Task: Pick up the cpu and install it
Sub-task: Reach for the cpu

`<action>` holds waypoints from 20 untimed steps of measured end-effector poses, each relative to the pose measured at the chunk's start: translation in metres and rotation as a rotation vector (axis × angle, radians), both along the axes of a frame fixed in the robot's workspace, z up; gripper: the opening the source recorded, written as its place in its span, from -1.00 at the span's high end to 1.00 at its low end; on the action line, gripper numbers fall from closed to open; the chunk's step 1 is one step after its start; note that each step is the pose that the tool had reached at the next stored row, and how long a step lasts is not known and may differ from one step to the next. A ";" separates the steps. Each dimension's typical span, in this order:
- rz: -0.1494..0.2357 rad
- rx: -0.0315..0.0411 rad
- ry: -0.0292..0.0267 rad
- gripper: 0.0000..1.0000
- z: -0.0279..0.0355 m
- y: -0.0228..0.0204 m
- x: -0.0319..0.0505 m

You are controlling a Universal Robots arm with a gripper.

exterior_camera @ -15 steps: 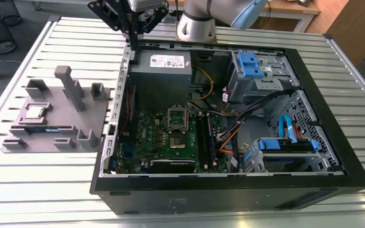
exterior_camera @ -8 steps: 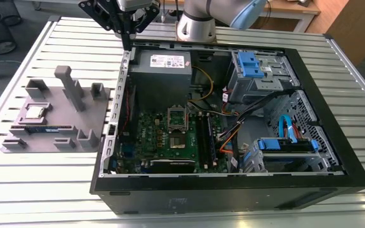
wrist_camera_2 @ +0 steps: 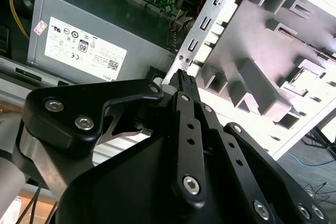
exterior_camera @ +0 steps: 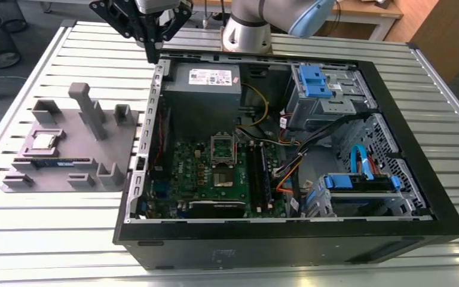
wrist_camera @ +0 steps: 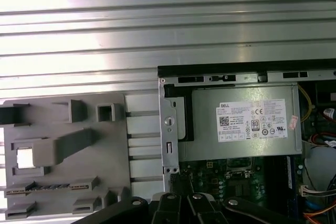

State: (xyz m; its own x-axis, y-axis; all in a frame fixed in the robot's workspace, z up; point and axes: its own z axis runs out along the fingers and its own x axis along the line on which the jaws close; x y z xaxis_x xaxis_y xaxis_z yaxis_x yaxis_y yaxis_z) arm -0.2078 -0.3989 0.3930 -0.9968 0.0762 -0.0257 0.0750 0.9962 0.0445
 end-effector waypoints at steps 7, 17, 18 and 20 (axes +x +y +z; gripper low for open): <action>0.000 0.0000 0.0000 0.79 0.0000 0.0000 -0.0048; 0.000 0.0000 0.0000 0.79 0.0000 0.0000 -0.0073; 0.000 0.0000 0.0000 0.79 -0.0001 0.0000 -0.0080; 0.000 0.0000 0.0000 0.79 -0.0001 0.0000 -0.0095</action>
State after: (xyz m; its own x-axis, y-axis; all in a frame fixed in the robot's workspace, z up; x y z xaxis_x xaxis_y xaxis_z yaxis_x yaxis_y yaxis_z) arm -0.2173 -0.3990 0.3928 -0.9968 0.0762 -0.0257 0.0750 0.9962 0.0444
